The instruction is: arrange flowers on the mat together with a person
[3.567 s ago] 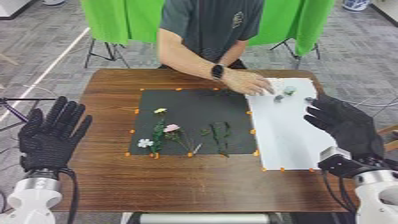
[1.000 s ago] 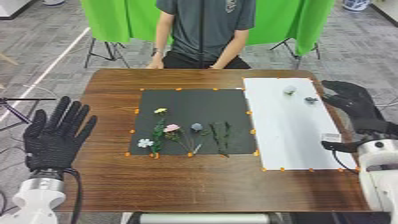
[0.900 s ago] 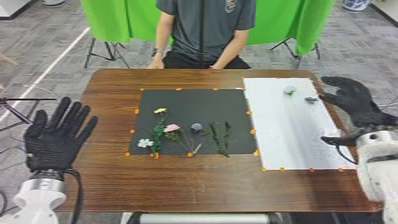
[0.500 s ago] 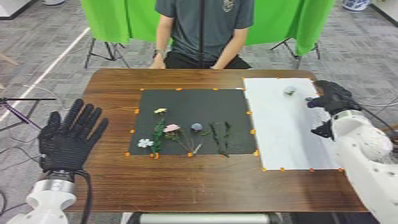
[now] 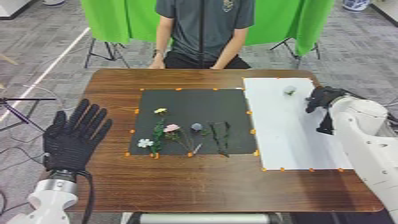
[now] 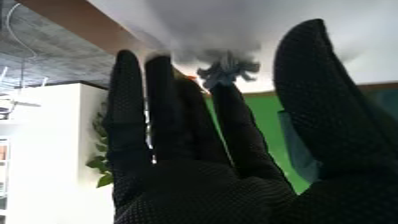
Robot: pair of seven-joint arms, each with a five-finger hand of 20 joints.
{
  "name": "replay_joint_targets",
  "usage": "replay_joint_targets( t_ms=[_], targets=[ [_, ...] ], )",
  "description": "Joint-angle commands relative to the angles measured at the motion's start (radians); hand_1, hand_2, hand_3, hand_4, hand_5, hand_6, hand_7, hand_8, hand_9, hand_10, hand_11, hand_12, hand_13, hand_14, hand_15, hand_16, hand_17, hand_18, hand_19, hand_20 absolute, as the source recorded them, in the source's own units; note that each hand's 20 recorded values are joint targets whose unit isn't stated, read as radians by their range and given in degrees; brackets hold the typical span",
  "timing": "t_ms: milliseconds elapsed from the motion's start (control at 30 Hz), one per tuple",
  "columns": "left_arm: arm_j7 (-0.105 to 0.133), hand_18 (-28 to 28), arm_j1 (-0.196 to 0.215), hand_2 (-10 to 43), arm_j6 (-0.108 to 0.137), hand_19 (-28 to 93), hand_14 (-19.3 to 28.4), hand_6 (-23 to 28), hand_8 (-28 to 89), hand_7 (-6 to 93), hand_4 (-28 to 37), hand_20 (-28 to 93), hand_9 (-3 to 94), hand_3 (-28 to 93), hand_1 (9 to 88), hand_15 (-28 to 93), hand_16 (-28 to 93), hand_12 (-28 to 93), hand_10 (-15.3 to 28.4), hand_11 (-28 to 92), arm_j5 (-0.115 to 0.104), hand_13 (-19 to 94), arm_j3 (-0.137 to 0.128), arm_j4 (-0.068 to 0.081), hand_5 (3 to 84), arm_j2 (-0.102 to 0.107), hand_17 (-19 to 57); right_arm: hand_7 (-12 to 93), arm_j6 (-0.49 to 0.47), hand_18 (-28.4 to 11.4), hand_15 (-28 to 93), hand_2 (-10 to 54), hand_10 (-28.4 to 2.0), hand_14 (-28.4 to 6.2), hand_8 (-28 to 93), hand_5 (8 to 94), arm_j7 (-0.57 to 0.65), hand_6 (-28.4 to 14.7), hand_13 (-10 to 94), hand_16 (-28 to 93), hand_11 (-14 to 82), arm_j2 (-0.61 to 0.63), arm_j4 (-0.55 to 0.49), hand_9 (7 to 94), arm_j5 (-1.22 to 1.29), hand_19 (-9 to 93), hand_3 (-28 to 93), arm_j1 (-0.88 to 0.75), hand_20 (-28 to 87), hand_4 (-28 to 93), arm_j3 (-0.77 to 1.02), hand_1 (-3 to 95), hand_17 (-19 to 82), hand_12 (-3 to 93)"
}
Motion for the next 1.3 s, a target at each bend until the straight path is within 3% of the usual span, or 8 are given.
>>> replay_joint_targets(
  t_ms=[33,133,367,533,700,800,1133,1300],
  targets=[
    [-0.028,12.3,0.003,14.4,-0.01,23,12.5,6.6,-8,6.8,-28.3,13,42.8,71,27.8,15,-3,9,13.7,12,0.011,31,0.002,0.007,46.4,-0.019,-2.7,26,0.061,-19.9,44,-9.5,-12.7,-9.8,-17,47.5,-0.022,-3.5,51,12,22.9,-0.014,-0.005,52.4,-0.017,76,72,-0.065,16,-28,-0.027,48.9,23,14.1],
    [-0.031,12.4,0.0,14.3,-0.009,23,12.5,6.6,-8,6.8,-28.3,13,42.7,71,27.9,15,-3,9,13.7,12,0.01,31,0.005,0.009,46.3,-0.02,-2.7,31,0.102,-19.7,45,-9.5,-11.8,-8.3,-15,55.5,-0.041,-0.6,58,16,26.6,-0.014,-0.015,62.1,-0.034,76,68,-0.098,18,-28,-0.038,52.4,25,16.8],
    [-0.033,12.4,0.002,14.4,-0.008,23,12.5,6.5,-8,6.9,-28.3,13,42.6,71,27.9,15,-3,9,13.6,12,0.006,31,0.007,0.01,46.1,-0.025,-2.8,46,0.215,-19.4,40,-5.5,-9.1,-5.9,-5,65.1,-0.073,1.2,66,34,12.8,-0.01,-0.045,80.7,-0.044,76,58,-0.153,26,-28,-0.038,61.4,28,41.0],
    [-0.033,12.4,0.009,14.4,-0.008,23,12.4,6.4,-8,6.9,-28.3,13,42.5,71,27.7,15,-3,9,13.6,12,0.009,31,0.003,0.008,46.0,-0.025,-2.8,46,0.308,-19.7,40,-5.2,-9.1,-5.7,-4,66.0,-0.027,0.9,67,35,12.8,-0.021,-0.232,81.5,0.046,76,61,-0.241,28,-28,0.033,60.5,29,41.8],
    [-0.051,12.3,0.008,14.4,-0.013,23,12.5,6.4,-8,6.8,-28.3,13,42.3,71,27.7,15,-3,9,13.5,12,0.011,31,-0.001,0.013,45.8,-0.03,-2.8,45,0.36,-19.8,40,-5.7,-9.9,-6.2,-3,66.5,-0.131,-0.3,66,35,12.7,-0.001,-0.407,80.9,-0.031,77,65,-0.272,28,-28,-0.005,58.7,29,41.0],
    [-0.046,12.3,0.007,14.5,0.01,23,12.5,6.4,-8,6.7,-28.3,13,42.0,71,27.8,14,-3,9,13.5,12,0.012,31,-0.003,0.007,45.7,-0.026,-2.8,45,0.342,-19.4,39,-5.9,-9.8,-6.0,-3,66.6,-0.21,-0.4,65,35,12.3,-0.022,-0.459,80.5,-0.101,76,66,-0.253,28,-28,-0.049,58.0,28,40.4],
    [-0.054,12.3,-0.013,14.9,0.005,23,12.4,6.8,-8,6.8,-28.3,13,42.3,71,27.7,15,-3,9,13.6,12,0.008,31,0.005,0.015,46.1,-0.018,-2.8,45,0.265,-19.1,36,-6.7,-9.5,-5.9,-3,66.1,-0.305,0.2,61,34,11.2,-0.063,-0.431,79.7,-0.245,76,67,-0.117,28,-28,-0.274,56.8,27,39.9],
    [-0.061,12.4,-0.015,15.0,0.022,23,12.5,6.8,-8,6.8,-28.3,13,42.4,71,27.7,15,-3,9,13.7,12,0.0,31,0.004,0.016,46.1,-0.016,-2.8,45,0.221,-19.1,36,-7.0,-9.3,-5.7,-4,66.1,-0.29,0.4,61,34,11.0,-0.046,-0.467,79.7,-0.271,76,68,-0.144,28,-28,-0.286,56.7,27,39.7]
  ],
)
